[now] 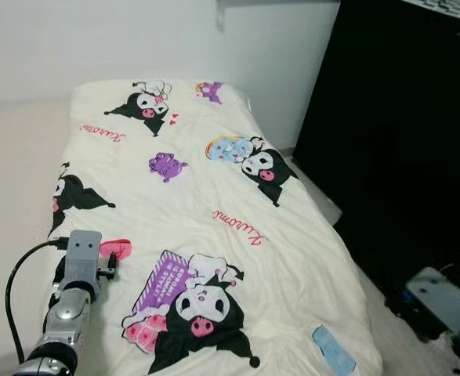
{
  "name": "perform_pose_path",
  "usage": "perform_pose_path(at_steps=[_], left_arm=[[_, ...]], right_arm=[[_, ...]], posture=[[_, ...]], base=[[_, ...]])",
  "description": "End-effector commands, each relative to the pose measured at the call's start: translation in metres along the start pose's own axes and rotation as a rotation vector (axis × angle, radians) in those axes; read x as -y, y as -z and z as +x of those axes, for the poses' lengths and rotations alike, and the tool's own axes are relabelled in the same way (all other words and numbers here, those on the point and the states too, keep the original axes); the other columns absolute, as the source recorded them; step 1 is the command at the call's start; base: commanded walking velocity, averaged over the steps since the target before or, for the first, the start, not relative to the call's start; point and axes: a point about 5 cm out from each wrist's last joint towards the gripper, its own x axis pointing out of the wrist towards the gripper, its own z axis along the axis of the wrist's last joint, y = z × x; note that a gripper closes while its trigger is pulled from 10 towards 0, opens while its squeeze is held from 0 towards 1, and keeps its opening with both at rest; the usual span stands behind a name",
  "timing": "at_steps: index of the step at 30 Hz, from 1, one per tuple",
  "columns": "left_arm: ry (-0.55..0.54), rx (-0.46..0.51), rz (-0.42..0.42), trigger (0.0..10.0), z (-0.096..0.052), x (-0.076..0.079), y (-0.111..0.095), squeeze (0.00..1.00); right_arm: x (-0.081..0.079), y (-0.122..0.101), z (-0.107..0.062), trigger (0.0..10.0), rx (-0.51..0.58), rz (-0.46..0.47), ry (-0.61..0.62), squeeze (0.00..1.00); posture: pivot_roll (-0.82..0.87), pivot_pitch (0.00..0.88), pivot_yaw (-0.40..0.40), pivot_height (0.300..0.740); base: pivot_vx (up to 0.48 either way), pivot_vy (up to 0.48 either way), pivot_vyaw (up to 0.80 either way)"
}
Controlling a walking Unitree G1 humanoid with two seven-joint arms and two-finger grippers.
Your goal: Clean up the room
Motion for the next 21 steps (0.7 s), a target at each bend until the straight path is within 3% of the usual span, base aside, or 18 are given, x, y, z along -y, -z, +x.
perform_pose_path(at_steps=[1,2,3,4,6,7,8,9,10,11,12,13,14,16,19,21], left_arm=[[0.022,-0.007,0.012,10.0,-0.002,0.005,0.004,0.00],[0.023,-0.007,0.015,10.0,-0.002,0.005,0.004,0.00],[0.015,-0.005,0.023,10.0,-0.001,0.002,0.003,0.00],[0.015,-0.005,0.023,10.0,-0.001,0.002,0.003,0.00],[-0.017,0.002,0.029,10.0,0.001,-0.006,-0.001,0.00],[-0.017,0.002,0.029,10.0,0.001,-0.006,-0.001,0.00],[-0.057,0.018,0.012,10.0,0.003,-0.014,-0.006,0.00],[-0.057,0.018,0.012,10.0,0.003,-0.014,-0.006,0.00],[-0.084,0.029,-0.002,10.0,0.005,-0.019,-0.011,0.00],[-0.111,0.049,-0.019,10.0,0.008,-0.024,-0.017,0.00],[-0.111,0.049,-0.019,10.0,0.008,-0.024,-0.017,0.00],[-0.133,0.074,-0.039,10.0,0.011,-0.028,-0.026,0.00],[-0.133,0.074,-0.039,10.0,0.011,-0.028,-0.026,0.00],[-0.152,0.091,-0.075,10.0,0.017,-0.033,-0.039,0.00],[-0.152,0.089,-0.088,10.0,0.019,-0.034,-0.041,0.00],[-0.147,0.055,-0.097,10.0,0.019,-0.032,-0.037,0.00]], right_arm=[[0.005,0.003,0.000,10.0,-0.014,0.007,0.022,1.00],[0.010,-0.002,-0.001,10.0,0.016,0.028,0.047,1.00],[0.013,-0.018,-0.003,10.0,0.113,0.103,0.059,1.00],[0.013,-0.018,-0.003,10.0,0.113,0.103,0.059,1.00],[0.017,-0.049,-0.010,10.0,0.304,0.228,0.061,1.00],[0.017,-0.049,-0.010,10.0,0.304,0.228,0.061,1.00],[0.014,-0.073,-0.018,10.0,0.459,0.318,0.026,1.00],[0.014,-0.073,-0.018,10.0,0.459,0.318,0.026,1.00],[0.012,-0.088,-0.024,10.0,0.557,0.374,0.003,1.00],[0.006,-0.103,-0.031,10.0,0.653,0.421,-0.040,0.70],[0.006,-0.103,-0.031,10.0,0.653,0.421,-0.040,0.70],[-0.004,-0.116,-0.037,10.0,0.719,0.439,-0.075,0.00],[-0.004,-0.116,-0.037,10.0,0.719,0.439,-0.075,0.00],[-0.031,-0.139,-0.047,10.0,0.812,0.495,-0.209,0.00],[-0.041,-0.146,-0.050,10.0,0.838,0.510,-0.254,0.00],[-0.057,-0.154,-0.051,10.0,0.857,0.527,-0.308,0.00]], posture=[[-0.24,0.091,-0.011,0.560],[-0.24,0.092,-0.008,0.560],[-0.24,0.092,-0.006,0.560],[-0.24,0.092,-0.006,0.560],[-0.23,0.088,-0.006,0.560],[-0.23,0.088,-0.006,0.560],[-0.23,0.087,-0.006,0.560],[-0.23,0.087,-0.006,0.560],[-0.23,0.087,-0.006,0.560],[-0.22,0.084,-0.009,0.560],[-0.22,0.084,-0.009,0.560],[-0.21,0.079,-0.009,0.560],[-0.21,0.079,-0.009,0.560],[-0.19,0.072,-0.003,0.565],[-0.19,0.071,-0.001,0.570],[-0.19,0.066,0.007,0.579]], base=[[0.000,0.000,0.00],[0.000,0.000,0.00],[0.000,0.000,0.00],[0.000,0.000,0.00],[0.000,0.000,0.00],[0.000,0.000,0.00],[0.000,0.000,0.00],[0.000,0.000,0.00],[0.000,0.000,0.00],[0.000,0.000,0.00],[0.000,0.000,0.00],[0.000,0.000,0.00],[0.000,0.000,0.00],[0.000,0.000,0.00],[0.000,0.000,0.00],[0.000,0.000,0.00]])
